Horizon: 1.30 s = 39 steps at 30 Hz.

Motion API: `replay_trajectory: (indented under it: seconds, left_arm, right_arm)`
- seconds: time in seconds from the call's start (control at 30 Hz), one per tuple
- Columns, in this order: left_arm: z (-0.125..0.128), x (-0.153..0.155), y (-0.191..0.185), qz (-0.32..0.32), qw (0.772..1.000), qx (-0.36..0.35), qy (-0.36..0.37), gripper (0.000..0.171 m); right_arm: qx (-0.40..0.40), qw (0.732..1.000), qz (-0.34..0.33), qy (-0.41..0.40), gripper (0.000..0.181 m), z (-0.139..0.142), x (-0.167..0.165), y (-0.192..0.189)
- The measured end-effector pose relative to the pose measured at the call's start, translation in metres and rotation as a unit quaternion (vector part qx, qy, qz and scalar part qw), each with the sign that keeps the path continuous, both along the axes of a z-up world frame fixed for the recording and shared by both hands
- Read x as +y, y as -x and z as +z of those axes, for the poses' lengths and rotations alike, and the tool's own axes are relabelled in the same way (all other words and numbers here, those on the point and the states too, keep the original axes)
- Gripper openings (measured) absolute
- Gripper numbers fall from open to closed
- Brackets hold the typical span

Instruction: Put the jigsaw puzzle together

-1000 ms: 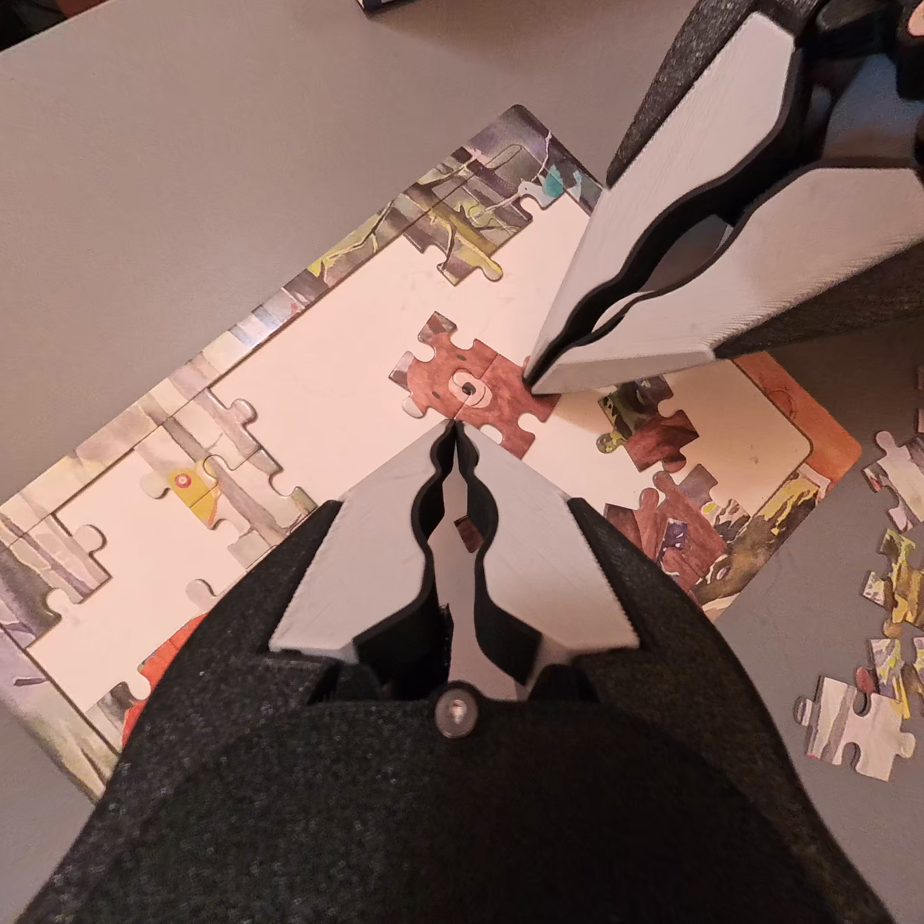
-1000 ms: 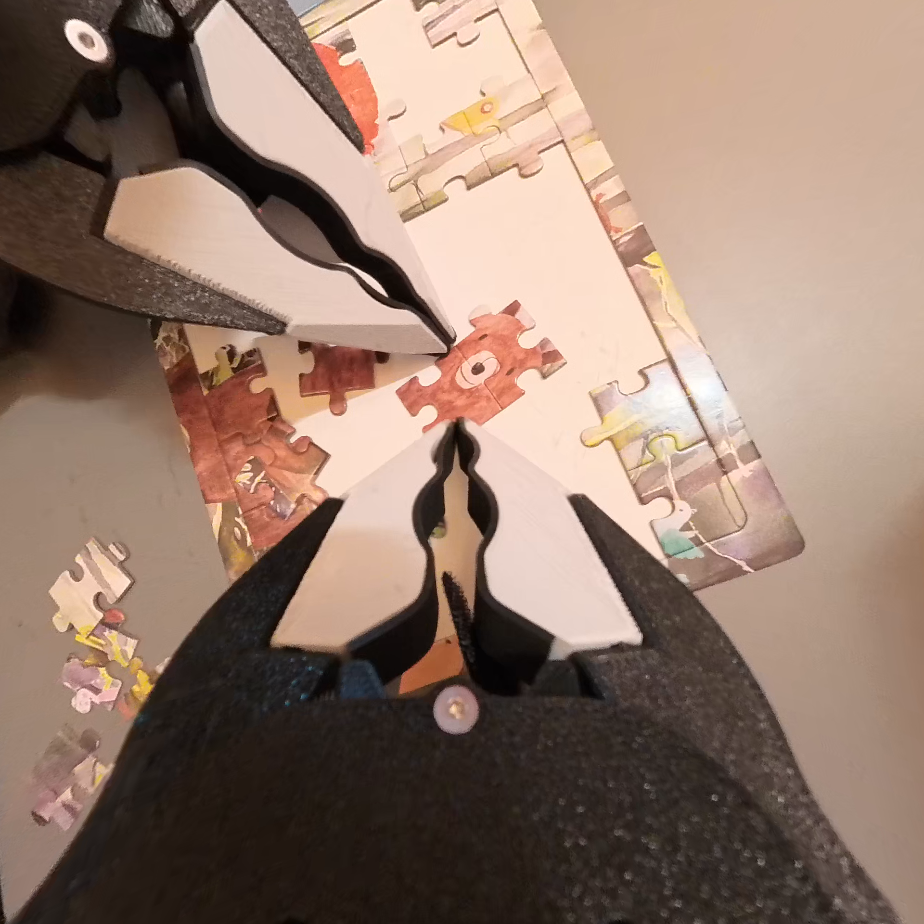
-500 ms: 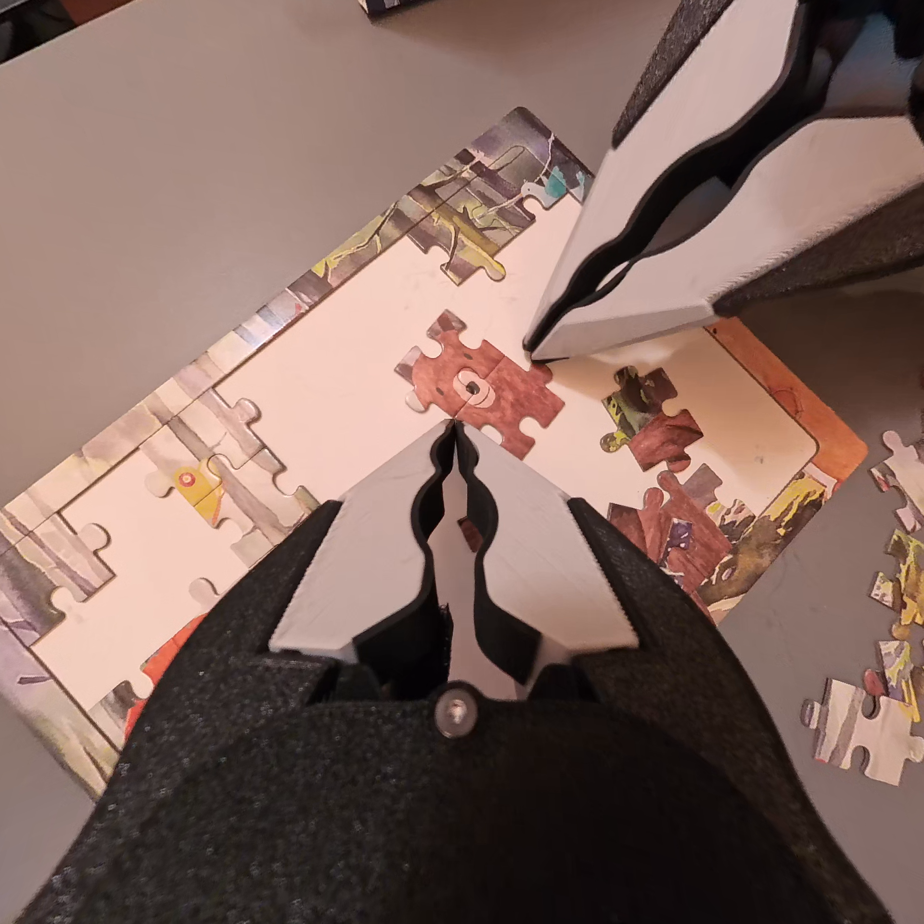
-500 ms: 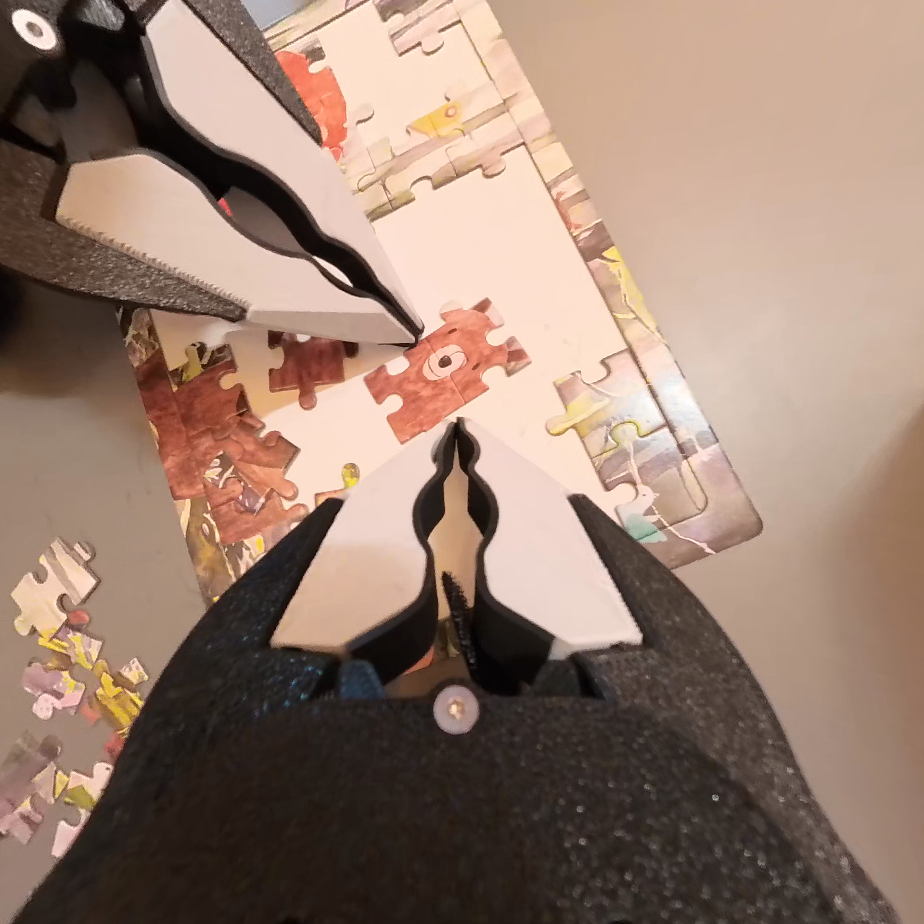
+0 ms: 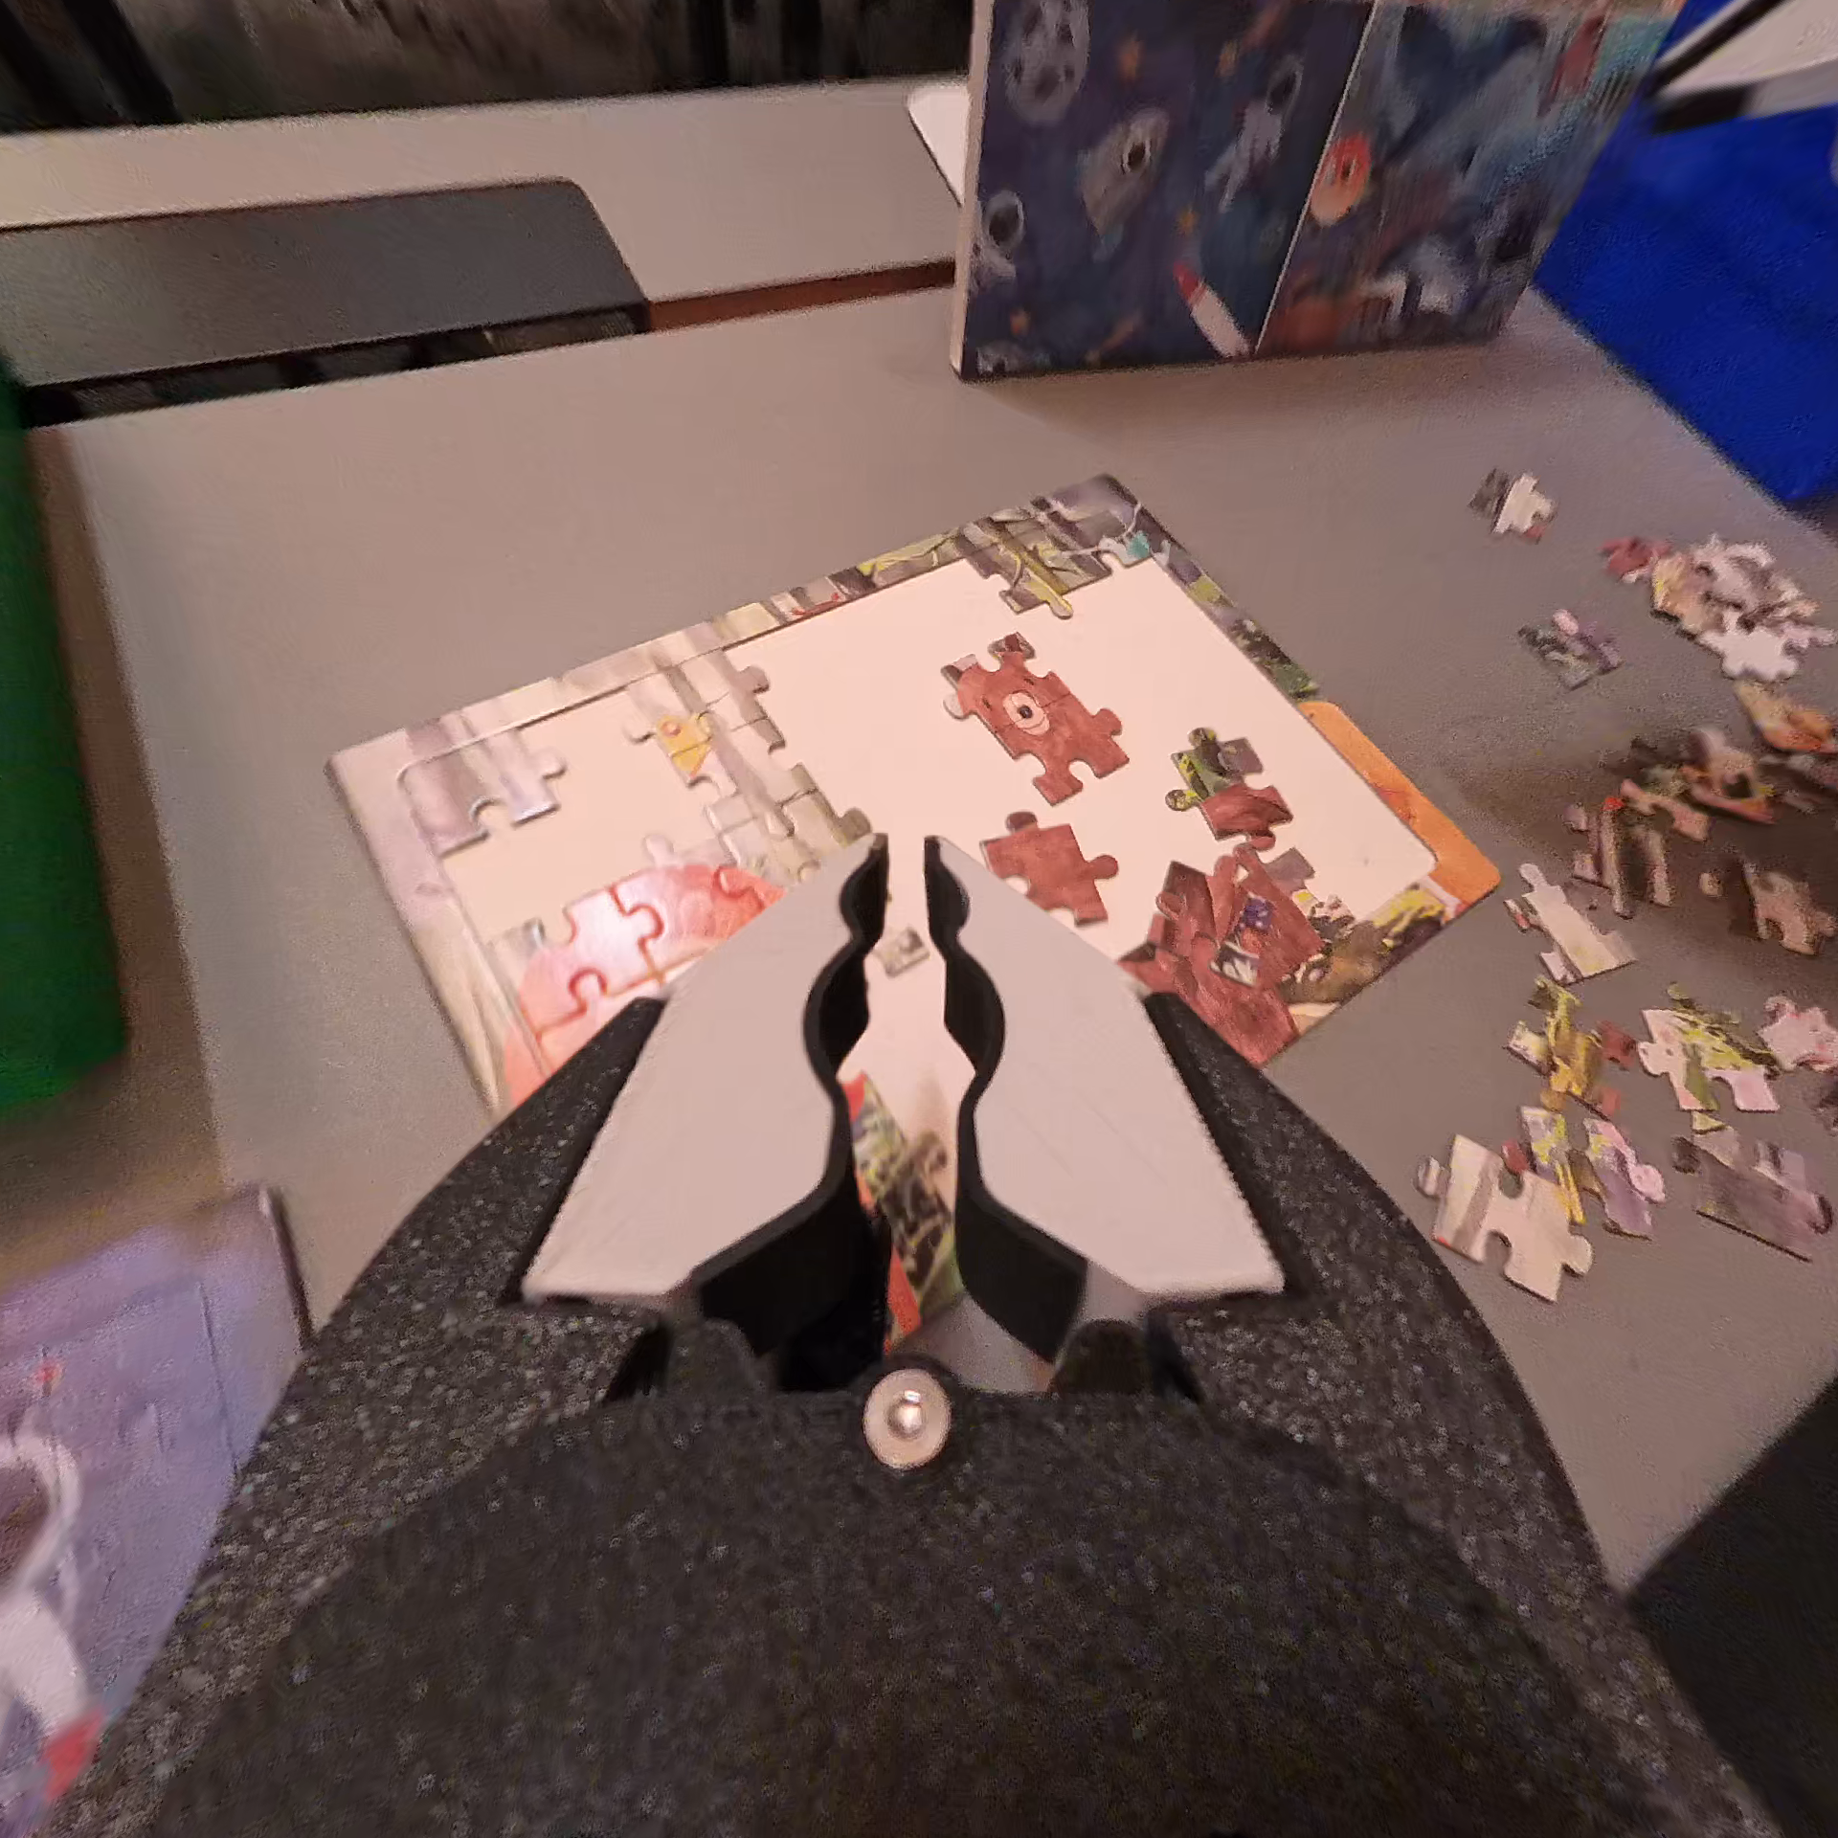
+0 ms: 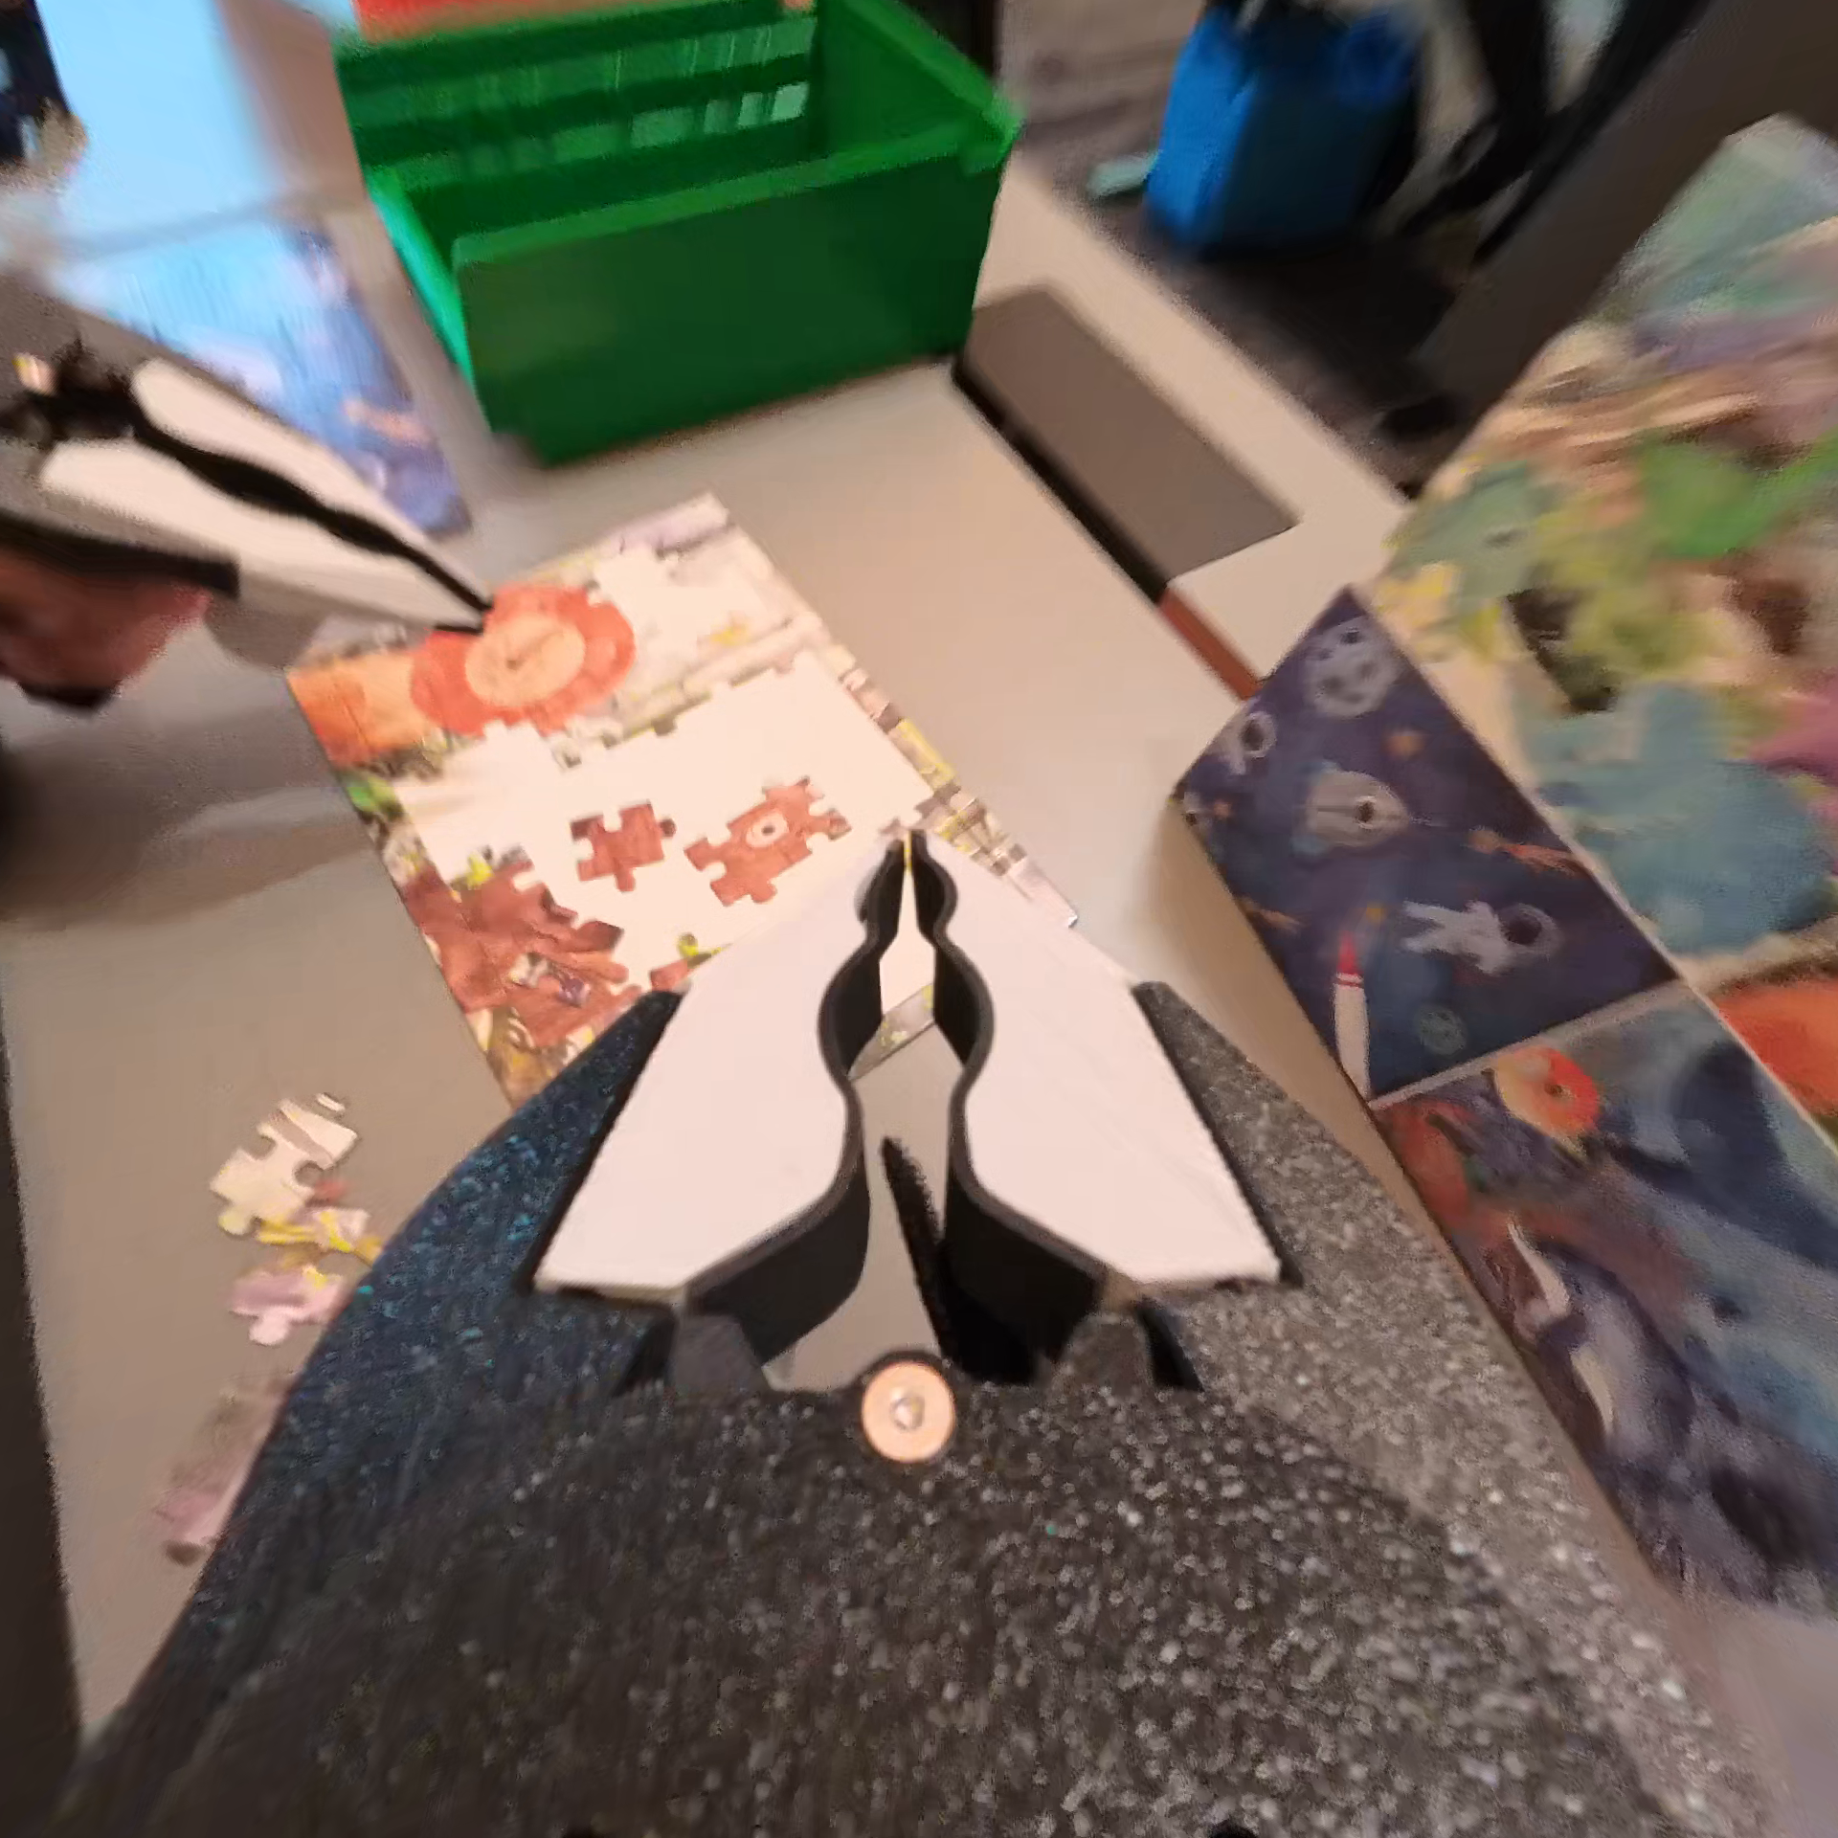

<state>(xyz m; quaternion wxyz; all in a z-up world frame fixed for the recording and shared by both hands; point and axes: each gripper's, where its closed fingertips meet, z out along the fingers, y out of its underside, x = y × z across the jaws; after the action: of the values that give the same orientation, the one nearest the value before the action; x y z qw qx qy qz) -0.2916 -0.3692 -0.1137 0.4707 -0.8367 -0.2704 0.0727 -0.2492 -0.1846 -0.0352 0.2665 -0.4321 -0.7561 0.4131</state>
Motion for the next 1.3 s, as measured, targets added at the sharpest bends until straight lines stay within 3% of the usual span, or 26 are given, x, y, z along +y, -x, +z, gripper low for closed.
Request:
replay_trajectory:
  seconds: [0.1, 0.2, 0.33, 0.4, 0.53, 0.7, 0.87, 1.1, 1.23, 1.3]
  left_arm:
    - [0.003, -0.022, -0.018, 0.023, 0.998, 0.017, -0.052, 0.011]
    - [-0.001, -0.035, -0.030, 0.051, 0.995, 0.043, -0.074, 0.011]
    - [-0.003, -0.029, -0.039, 0.041, 0.994, 0.090, -0.055, 0.011]
    - [-0.005, -0.025, -0.039, 0.035, 0.993, 0.102, -0.045, 0.011]
    - [-0.013, -0.025, -0.039, 0.031, 0.996, 0.078, -0.043, 0.011]
    - [-0.012, -0.029, -0.036, 0.038, 0.996, 0.061, -0.061, 0.011]
    - [-0.016, -0.025, -0.039, 0.026, 0.997, 0.063, -0.046, 0.011]
    - [-0.018, -0.024, -0.043, 0.018, 0.997, 0.059, -0.047, 0.011]
    - [-0.021, -0.022, -0.046, 0.009, 0.998, 0.048, -0.044, 0.011]
    - [-0.019, -0.023, -0.046, 0.010, 0.998, 0.051, -0.047, 0.011]
  right_arm:
    - [0.091, 0.993, -0.054, 0.052, 0.018, 0.026, 0.010, -0.039]
    - [0.145, 0.984, -0.082, 0.067, 0.035, 0.014, 0.009, -0.081]
    - [0.139, 0.975, -0.173, -0.015, 0.035, -0.040, 0.028, -0.120]
    - [0.152, 0.957, -0.248, -0.027, 0.032, -0.059, 0.047, -0.134]
    - [0.194, 0.915, -0.344, -0.084, 0.027, -0.038, 0.089, -0.159]
    - [0.053, 0.941, -0.332, -0.044, 0.036, -0.062, 0.110, -0.195]
    - [-0.073, 0.949, -0.297, -0.077, 0.034, -0.084, 0.121, -0.245]
    - [-0.107, 0.935, -0.329, -0.083, 0.033, -0.084, 0.152, -0.278]
    - [-0.255, 0.932, -0.253, -0.041, 0.034, -0.127, 0.121, -0.312]
    - [-0.279, 0.933, -0.229, -0.016, 0.032, -0.130, 0.110, -0.323]
